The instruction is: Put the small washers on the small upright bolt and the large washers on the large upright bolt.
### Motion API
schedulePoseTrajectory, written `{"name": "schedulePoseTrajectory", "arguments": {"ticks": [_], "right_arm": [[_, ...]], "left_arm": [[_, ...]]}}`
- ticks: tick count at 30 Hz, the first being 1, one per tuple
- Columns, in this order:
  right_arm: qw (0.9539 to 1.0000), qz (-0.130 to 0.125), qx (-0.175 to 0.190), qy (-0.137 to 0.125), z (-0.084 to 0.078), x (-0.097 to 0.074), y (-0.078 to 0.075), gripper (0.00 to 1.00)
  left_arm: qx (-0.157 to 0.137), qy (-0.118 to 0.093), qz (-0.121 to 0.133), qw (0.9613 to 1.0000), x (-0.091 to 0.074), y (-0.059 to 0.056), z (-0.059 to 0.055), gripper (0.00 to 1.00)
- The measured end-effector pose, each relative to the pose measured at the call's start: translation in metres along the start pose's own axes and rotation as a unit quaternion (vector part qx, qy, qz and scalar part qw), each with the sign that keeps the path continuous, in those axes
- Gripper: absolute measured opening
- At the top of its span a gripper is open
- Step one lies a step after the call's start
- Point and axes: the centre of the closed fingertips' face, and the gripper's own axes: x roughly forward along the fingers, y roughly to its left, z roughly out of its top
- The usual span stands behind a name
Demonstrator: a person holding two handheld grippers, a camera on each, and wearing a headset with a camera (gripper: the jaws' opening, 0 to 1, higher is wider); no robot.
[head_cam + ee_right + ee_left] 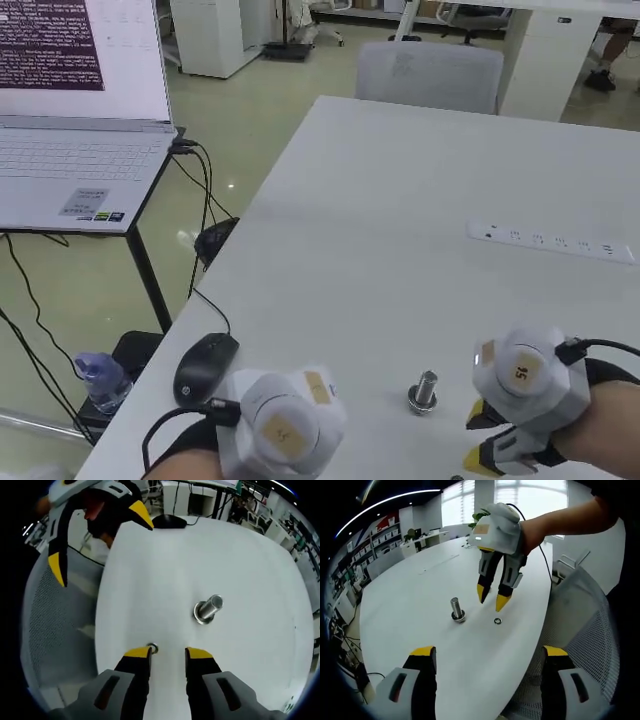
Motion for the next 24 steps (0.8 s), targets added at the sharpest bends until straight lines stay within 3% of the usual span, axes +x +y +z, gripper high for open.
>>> {"name": "schedulePoseTrajectory", "arguments": {"ticks": [10,24], "right_arm": [[0.9999,0.006,-0.004,0.008,-0.01,0.019,0.014,0.28],[0.9999,-0.007,-0.006,0.014,-0.013,0.034,0.017,0.25]], "left_arm": [[-0.001,-0.002,0.001,1.0,-0.001,-0.001,-0.001,0.86],[0.011,0.001,-0.005,0.9999,-0.002,0.0,-0.002,0.86]]}}
